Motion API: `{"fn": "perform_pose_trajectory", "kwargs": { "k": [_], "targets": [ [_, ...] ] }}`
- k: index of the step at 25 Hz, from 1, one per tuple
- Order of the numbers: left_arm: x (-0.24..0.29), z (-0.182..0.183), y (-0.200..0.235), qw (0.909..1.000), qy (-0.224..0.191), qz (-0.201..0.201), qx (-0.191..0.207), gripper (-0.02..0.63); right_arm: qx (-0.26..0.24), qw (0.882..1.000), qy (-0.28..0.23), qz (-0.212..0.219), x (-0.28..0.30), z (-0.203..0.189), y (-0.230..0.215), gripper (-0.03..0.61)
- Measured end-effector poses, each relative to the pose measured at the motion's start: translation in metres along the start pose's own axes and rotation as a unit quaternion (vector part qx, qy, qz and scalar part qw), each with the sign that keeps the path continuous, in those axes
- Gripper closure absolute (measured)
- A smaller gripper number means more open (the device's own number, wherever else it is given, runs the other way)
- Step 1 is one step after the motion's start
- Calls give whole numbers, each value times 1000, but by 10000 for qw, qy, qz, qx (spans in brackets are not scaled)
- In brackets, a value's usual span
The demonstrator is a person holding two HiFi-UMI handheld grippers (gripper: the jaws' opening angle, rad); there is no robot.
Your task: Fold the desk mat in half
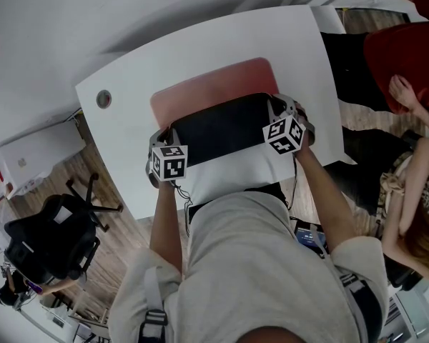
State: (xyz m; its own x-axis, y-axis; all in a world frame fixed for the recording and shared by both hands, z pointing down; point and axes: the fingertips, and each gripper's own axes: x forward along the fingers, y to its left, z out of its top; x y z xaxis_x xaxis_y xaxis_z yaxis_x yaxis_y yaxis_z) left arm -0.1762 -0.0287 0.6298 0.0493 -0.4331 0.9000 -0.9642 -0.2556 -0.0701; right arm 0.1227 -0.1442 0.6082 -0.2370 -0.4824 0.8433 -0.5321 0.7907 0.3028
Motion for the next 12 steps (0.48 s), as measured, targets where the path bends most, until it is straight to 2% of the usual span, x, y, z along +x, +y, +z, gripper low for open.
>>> {"fn": "perform_pose_trajectory", "kwargs": {
  "k": [12],
  "targets": [
    [3,8,4,10000,-26,33,-14,580,-1,10000,-7,-25,3,6,-7,525]
  ]
}}
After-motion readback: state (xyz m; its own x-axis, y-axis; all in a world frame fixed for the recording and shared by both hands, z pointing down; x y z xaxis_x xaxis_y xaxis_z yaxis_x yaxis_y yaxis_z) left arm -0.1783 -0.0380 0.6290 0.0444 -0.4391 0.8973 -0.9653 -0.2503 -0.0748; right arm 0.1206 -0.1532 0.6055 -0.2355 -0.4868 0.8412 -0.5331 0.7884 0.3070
